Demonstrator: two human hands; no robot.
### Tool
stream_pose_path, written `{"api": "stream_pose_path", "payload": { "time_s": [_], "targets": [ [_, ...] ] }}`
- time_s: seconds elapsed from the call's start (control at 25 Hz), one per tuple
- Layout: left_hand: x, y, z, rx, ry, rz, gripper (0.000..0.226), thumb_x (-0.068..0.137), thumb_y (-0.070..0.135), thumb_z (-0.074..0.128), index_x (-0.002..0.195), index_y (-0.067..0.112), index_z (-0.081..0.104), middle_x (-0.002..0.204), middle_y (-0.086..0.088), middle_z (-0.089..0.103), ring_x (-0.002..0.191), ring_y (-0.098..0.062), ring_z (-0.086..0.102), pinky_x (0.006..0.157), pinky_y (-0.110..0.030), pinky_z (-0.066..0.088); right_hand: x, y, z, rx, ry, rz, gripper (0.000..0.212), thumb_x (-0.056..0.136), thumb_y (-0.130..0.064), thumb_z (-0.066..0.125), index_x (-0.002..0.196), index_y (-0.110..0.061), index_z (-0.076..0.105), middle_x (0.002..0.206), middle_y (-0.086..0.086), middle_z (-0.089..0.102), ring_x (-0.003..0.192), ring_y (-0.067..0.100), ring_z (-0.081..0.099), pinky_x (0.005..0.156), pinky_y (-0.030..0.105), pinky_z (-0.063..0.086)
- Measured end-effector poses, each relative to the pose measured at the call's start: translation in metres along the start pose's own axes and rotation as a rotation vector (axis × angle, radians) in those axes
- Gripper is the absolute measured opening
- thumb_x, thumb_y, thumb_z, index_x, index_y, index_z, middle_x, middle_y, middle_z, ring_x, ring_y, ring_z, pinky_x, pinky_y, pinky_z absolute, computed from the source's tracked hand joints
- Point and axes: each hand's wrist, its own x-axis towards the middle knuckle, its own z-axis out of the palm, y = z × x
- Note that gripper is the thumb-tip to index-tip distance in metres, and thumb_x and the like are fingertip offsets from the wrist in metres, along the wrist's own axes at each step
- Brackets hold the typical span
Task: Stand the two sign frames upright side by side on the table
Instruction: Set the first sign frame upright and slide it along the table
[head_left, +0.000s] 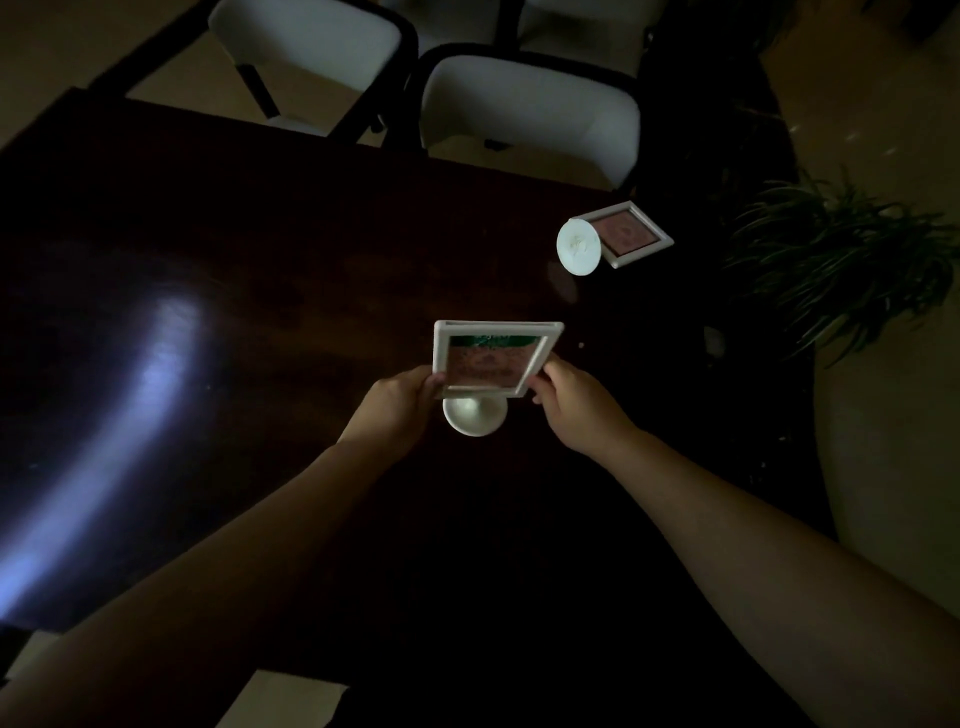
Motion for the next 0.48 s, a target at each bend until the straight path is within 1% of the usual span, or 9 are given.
{"api": "stream_pose_path", "payload": {
  "time_s": [0.04,0.12,0.2,0.24,0.32,0.36,0.4,0.44,0.48],
  "targets": [
    [-0.001,-0.001,0.001,-0.003,0.003,-0.001,0.039,0.098,0.054,0.029,0.094,0.029,0.059,0.075,0.013,0.060,0.067,0.000,0.058,0.051,-0.018,0.036,-0.001,0.000,0.001,0.006,0.004,-0.006,0.028,0.104,-0.026,0.046,0.130,-0.017,0.053,0.120,0.003,0.065,0.098,0.021,0.066,0.083,0.047,0.055],
    [-0.002,-0.003,0.002,-0.006,0.009,0.003,0.034,0.102,0.047,0.032,0.096,0.027,0.059,0.077,0.011,0.061,0.067,0.000,0.057,0.052,-0.022,0.036,-0.003,0.000,0.003,0.021,0.008,-0.022,0.029,0.104,-0.026,0.047,0.131,-0.018,0.052,0.122,0.003,0.064,0.099,0.021,0.065,0.083,0.046,0.054],
    [-0.004,-0.003,0.004,-0.020,0.011,-0.021,0.034,0.102,0.048,0.034,0.109,0.026,0.060,0.089,0.010,0.064,0.071,-0.003,0.057,0.059,-0.026,0.040,-0.005,0.000,0.004,0.039,0.012,-0.008,0.028,0.102,-0.030,0.050,0.129,-0.022,0.051,0.120,-0.001,0.065,0.099,0.018,0.065,0.082,0.044,0.055],
    [-0.007,-0.004,0.006,-0.020,0.019,-0.051,0.035,0.100,0.050,0.036,0.116,0.027,0.058,0.098,0.010,0.063,0.077,-0.003,0.057,0.063,-0.026,0.042,-0.006,0.002,0.006,0.040,0.014,0.018,0.029,0.101,-0.035,0.051,0.128,-0.024,0.051,0.117,-0.004,0.065,0.098,0.016,0.065,0.081,0.043,0.055],
    [-0.017,-0.008,0.013,0.058,0.061,-0.132,0.042,0.097,0.054,0.041,0.124,0.023,0.053,0.112,0.006,0.060,0.096,-0.009,0.057,0.075,-0.029,0.047,-0.012,0.007,0.012,-0.011,0.015,0.088,0.036,0.099,-0.044,0.051,0.129,-0.025,0.052,0.119,-0.005,0.064,0.104,0.015,0.063,0.083,0.038,0.054],
    [-0.024,-0.010,0.018,0.143,0.078,-0.163,0.047,0.095,0.056,0.043,0.126,0.021,0.052,0.120,0.001,0.060,0.108,-0.016,0.056,0.084,-0.034,0.050,-0.016,0.011,0.017,-0.072,0.016,0.108,0.040,0.100,-0.045,0.050,0.131,-0.022,0.053,0.124,-0.002,0.062,0.111,0.018,0.061,0.087,0.037,0.052],
    [-0.031,-0.012,0.024,0.250,0.074,-0.181,0.053,0.093,0.058,0.044,0.129,0.019,0.051,0.130,-0.003,0.058,0.124,-0.022,0.050,0.096,-0.040,0.047,-0.020,0.015,0.022,-0.139,0.009,0.102,0.042,0.101,-0.044,0.049,0.133,-0.018,0.055,0.130,0.002,0.060,0.118,0.021,0.057,0.092,0.036,0.049],
    [-0.038,-0.012,0.030,0.360,0.038,-0.184,0.060,0.092,0.061,0.042,0.134,0.019,0.049,0.141,-0.006,0.051,0.138,-0.026,0.036,0.107,-0.047,0.036,-0.024,0.017,0.027,-0.195,-0.012,0.073,0.044,0.102,-0.042,0.047,0.135,-0.014,0.055,0.135,0.005,0.057,0.126,0.023,0.052,0.098,0.037,0.044],
    [-0.044,-0.011,0.036,0.457,-0.018,-0.173,0.066,0.091,0.065,0.038,0.140,0.021,0.045,0.152,-0.005,0.041,0.147,-0.027,0.019,0.114,-0.053,0.022,-0.028,0.017,0.032,-0.237,-0.047,0.030,0.046,0.103,-0.040,0.047,0.138,-0.011,0.054,0.142,0.008,0.054,0.135,0.025,0.044,0.105,0.037,0.039]
  ]
}}
